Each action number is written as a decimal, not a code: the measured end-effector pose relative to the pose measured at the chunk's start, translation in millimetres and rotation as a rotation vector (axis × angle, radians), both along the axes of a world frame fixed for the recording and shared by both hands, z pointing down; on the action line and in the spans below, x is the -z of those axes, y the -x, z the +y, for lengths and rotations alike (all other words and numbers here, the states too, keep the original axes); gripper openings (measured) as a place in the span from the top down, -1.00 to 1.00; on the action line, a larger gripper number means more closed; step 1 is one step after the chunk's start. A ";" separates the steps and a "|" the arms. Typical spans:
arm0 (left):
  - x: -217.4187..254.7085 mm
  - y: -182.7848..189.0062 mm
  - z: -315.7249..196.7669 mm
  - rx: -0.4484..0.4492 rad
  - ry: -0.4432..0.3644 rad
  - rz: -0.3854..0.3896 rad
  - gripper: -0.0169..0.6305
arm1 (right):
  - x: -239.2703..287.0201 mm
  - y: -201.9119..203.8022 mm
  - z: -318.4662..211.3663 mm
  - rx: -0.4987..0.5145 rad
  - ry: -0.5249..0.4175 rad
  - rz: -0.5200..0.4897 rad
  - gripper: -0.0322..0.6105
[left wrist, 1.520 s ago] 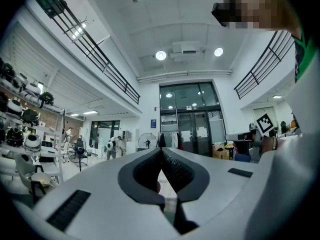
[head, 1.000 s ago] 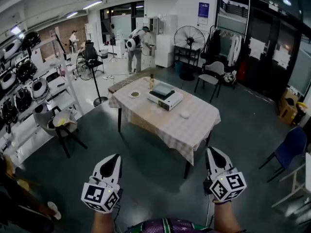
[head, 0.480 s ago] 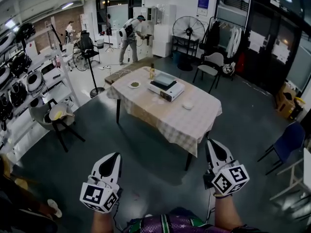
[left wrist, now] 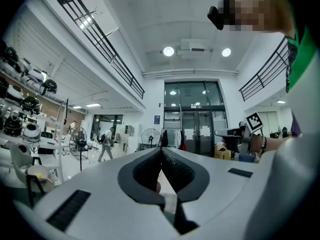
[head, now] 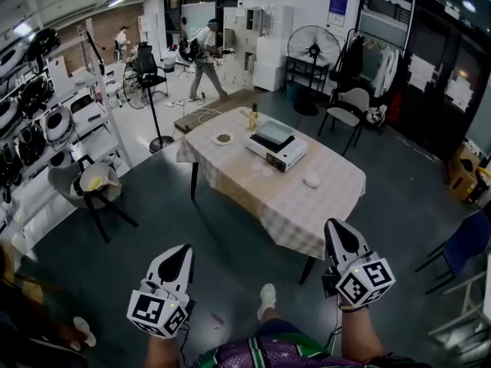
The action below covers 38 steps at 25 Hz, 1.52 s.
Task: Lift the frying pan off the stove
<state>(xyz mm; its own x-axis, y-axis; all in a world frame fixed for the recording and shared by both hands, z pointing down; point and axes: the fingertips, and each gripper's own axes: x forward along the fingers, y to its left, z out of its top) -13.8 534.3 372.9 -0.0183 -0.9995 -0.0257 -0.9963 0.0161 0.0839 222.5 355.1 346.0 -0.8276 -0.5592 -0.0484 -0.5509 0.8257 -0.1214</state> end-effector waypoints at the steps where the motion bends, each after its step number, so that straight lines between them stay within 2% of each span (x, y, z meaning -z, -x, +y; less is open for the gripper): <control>1: 0.4 9.4 -16.4 0.006 0.000 -0.005 0.88 | 0.6 12.3 -18.3 0.012 -0.004 -0.005 0.88; 8: 22.0 48.1 -202.1 0.016 -0.033 -0.048 0.88 | 14.9 74.0 -204.2 0.105 -0.038 -0.059 0.88; 12: 35.9 63.8 -329.2 -0.001 -0.045 -0.035 0.88 | 22.7 86.1 -323.2 0.113 -0.019 -0.069 0.88; 16: 44.6 78.4 -430.0 -0.035 -0.037 -0.079 0.88 | 23.0 94.5 -408.0 0.110 -0.002 -0.065 0.88; 25: 35.9 125.1 -581.1 -0.084 0.012 -0.102 0.88 | 5.2 129.9 -521.9 0.053 0.060 -0.068 0.88; 28: 33.5 146.1 -621.7 -0.146 0.002 -0.094 0.87 | 6.8 149.7 -545.9 0.031 0.053 -0.078 0.88; 31: 34.1 160.4 -659.0 -0.257 0.013 -0.117 0.86 | 11.8 171.4 -565.1 0.009 0.042 -0.082 0.88; 34: 36.3 170.1 -687.6 -0.358 0.017 -0.162 0.60 | 12.9 191.3 -577.0 -0.005 0.038 -0.069 0.88; 38: 23.1 180.8 -723.8 -0.473 0.036 -0.226 -0.01 | 12.2 209.9 -595.8 -0.031 0.026 -0.053 0.88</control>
